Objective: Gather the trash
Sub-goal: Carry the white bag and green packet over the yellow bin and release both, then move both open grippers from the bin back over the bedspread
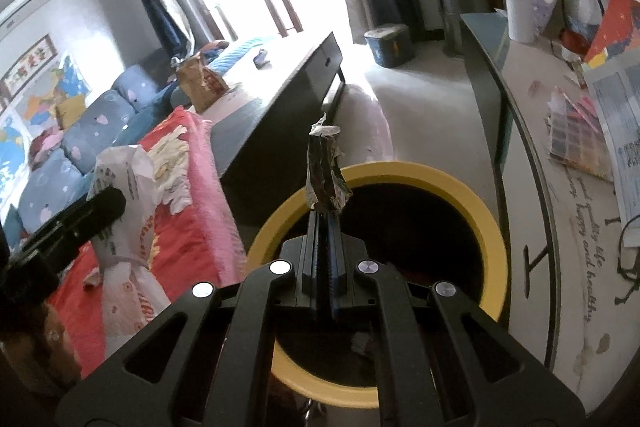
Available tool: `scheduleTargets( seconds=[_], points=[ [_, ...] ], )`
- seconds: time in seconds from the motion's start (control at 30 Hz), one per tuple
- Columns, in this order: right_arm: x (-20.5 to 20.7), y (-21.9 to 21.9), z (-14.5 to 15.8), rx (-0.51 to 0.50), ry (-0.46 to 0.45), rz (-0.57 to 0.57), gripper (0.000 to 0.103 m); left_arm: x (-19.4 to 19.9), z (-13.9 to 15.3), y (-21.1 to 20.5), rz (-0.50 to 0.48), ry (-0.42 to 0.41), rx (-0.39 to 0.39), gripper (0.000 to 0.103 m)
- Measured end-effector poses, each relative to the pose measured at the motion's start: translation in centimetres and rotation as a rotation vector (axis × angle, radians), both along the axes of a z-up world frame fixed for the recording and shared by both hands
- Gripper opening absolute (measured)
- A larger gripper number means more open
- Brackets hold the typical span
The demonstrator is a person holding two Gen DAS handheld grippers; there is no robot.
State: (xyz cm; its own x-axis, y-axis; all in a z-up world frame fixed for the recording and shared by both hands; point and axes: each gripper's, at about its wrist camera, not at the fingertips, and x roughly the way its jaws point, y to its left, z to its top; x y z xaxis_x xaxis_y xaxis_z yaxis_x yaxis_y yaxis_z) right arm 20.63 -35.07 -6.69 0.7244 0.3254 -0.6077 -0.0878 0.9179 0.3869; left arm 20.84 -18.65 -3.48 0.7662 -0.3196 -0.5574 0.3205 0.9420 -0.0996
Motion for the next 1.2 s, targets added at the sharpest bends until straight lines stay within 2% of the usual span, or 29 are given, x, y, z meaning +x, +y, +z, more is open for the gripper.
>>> scheduleTargets(
  seconds=[0.4, 0.7, 0.8, 0.9, 0.93, 0.97, 1.07, 1.2],
  points=[
    [0.6, -1.8, -2.1, 0.021, 0.068, -0.041, 0.002, 1.7, -3.0, -2.6, -0.014, 0.038, 0.032, 0.046],
    [0.9, -2.5, -3.3, 0.034, 0.113, -0.059, 0.002, 3.2, -5.5, -3.5, -0.01, 0.085, 0.015, 0.047],
    [1.2, -2.7, -3.8, 0.048, 0.145, -0.059, 0.008, 3.6, -5.7, -3.6, -0.012, 0.089, 0.009, 0.052],
    [1.2, -3.0, -4.1, 0.045, 0.162, -0.078, 0.026, 3.8, -5.9, -3.5, -0.013, 0.104, 0.002, 0.063],
    [1.1, -3.0, -4.1, 0.04, 0.162, -0.085, 0.033, 3.7, -5.9, -3.4, -0.008, 0.109, 0.003, 0.074],
    [1.1, -3.0, -4.0, 0.039, 0.161, -0.09, 0.036, 3.6, -5.8, -3.2, -0.005, 0.107, -0.003, 0.086],
    [0.9, -3.0, -3.6, 0.032, 0.145, -0.103, 0.047, 3.1, -5.3, -2.4, -0.005, 0.098, -0.027, 0.091],
    [0.6, -2.6, -2.9, 0.023, 0.121, -0.104, 0.052, 2.5, -4.8, -1.5, 0.005, 0.094, -0.035, 0.094]
  ],
)
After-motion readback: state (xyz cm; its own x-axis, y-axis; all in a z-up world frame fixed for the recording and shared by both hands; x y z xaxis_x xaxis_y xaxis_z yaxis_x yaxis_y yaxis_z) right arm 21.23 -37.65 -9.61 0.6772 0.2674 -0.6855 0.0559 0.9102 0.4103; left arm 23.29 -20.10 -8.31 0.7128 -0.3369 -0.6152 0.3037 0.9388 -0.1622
